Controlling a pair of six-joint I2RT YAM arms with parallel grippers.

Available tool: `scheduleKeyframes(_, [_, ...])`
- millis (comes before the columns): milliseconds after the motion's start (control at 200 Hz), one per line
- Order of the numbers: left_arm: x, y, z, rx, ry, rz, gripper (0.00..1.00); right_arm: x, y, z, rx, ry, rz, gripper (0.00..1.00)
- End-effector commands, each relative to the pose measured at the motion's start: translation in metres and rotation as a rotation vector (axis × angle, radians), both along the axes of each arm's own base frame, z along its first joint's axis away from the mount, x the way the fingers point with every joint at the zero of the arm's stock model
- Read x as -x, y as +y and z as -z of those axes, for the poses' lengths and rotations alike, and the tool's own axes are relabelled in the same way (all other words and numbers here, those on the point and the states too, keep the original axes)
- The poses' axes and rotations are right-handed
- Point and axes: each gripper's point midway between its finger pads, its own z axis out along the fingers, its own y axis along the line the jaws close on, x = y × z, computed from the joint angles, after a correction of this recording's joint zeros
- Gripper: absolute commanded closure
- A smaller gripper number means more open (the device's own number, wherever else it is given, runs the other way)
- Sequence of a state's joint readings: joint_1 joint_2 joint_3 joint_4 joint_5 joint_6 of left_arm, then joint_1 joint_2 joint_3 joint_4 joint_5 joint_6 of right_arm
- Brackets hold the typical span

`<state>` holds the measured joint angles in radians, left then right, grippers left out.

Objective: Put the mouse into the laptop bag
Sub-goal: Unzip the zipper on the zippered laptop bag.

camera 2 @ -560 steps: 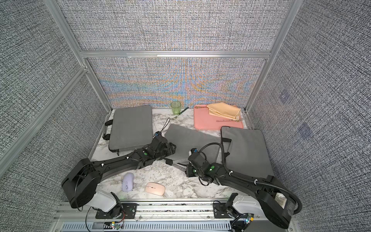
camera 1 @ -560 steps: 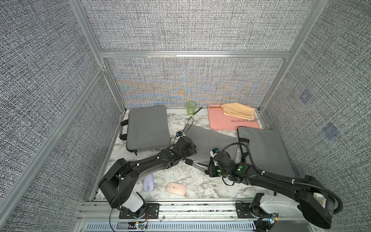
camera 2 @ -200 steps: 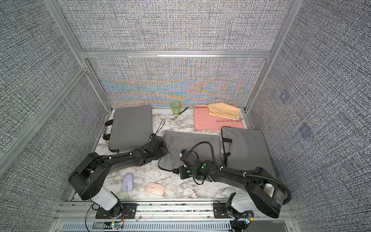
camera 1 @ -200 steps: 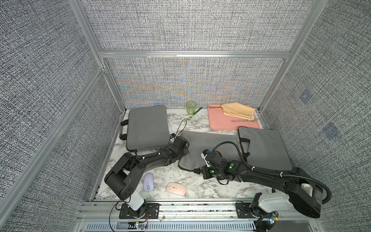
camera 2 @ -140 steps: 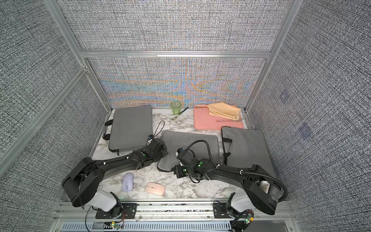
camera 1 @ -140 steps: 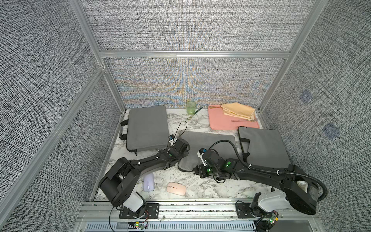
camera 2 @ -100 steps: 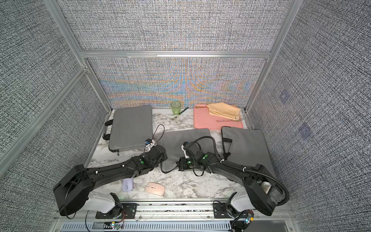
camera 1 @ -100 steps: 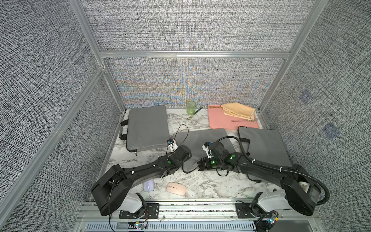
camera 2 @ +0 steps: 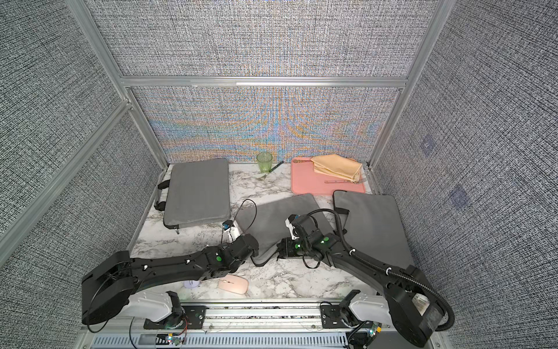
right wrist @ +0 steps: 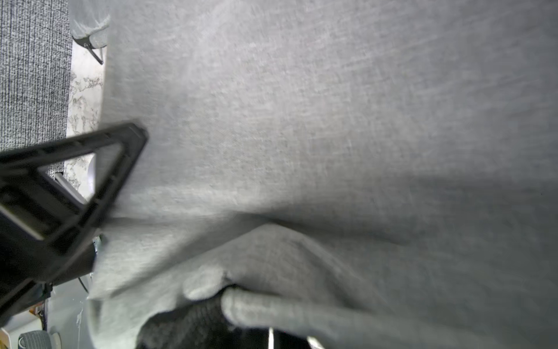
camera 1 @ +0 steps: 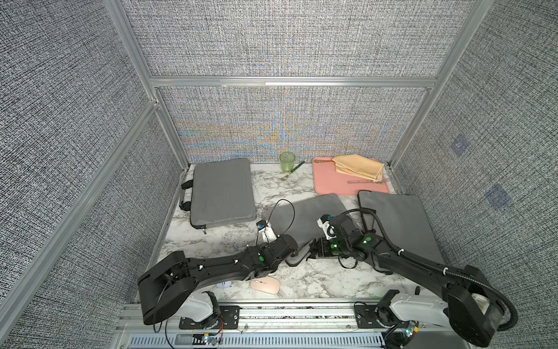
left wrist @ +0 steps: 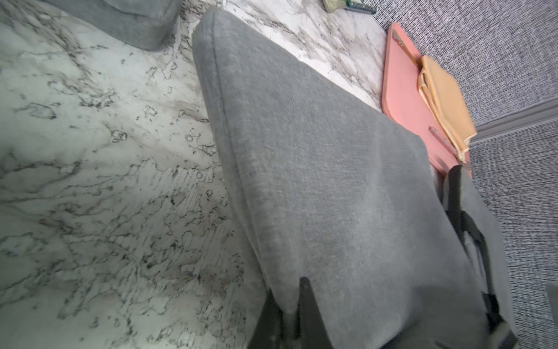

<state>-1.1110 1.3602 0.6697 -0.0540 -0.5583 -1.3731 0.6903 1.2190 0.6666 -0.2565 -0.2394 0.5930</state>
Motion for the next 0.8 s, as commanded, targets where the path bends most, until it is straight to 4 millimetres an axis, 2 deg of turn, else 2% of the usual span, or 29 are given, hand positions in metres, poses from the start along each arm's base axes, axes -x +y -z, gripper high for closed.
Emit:
scheduleKeyframes(0, [0.003,0.023,-0.013,-0.015,-0.040,-0.052,1.00,-0.020,0.003,-0.011,0.009,-0.114,0.057,1.00])
scheduleKeyframes(160, [0.013,0.051,-0.024,0.022,-0.101,-0.111,1.00,-0.025,0.035,-0.019,0.032,-0.151,-0.019,1.00])
scheduleKeyframes(240, [0.015,0.056,-0.022,0.029,-0.106,-0.122,1.00,-0.033,0.045,-0.020,0.059,-0.161,-0.028,1.00])
scheduleKeyframes(315, [0.016,0.053,-0.019,0.037,-0.103,-0.121,1.00,-0.044,0.045,-0.022,0.082,-0.174,-0.009,1.00])
scheduleKeyframes(385, [0.016,0.044,-0.016,0.035,-0.098,-0.103,1.00,-0.053,0.039,-0.027,0.099,-0.181,0.008,1.00])
scheduleKeyframes(460, [0.013,0.029,-0.016,0.032,-0.097,-0.069,1.00,-0.065,0.025,-0.033,0.121,-0.201,0.050,1.00])
scheduleKeyframes(555, [0.010,0.005,-0.016,0.044,-0.089,-0.018,1.00,-0.066,0.008,-0.029,0.131,-0.177,0.076,1.00])
scheduleKeyframes(620, [0.005,-0.008,-0.017,0.048,-0.093,-0.001,1.00,-0.057,0.001,-0.023,0.143,-0.166,0.073,1.00])
scheduleKeyframes(796, [-0.016,-0.037,-0.020,0.004,-0.144,-0.029,1.00,-0.016,-0.005,0.000,0.121,-0.139,0.010,1.00])
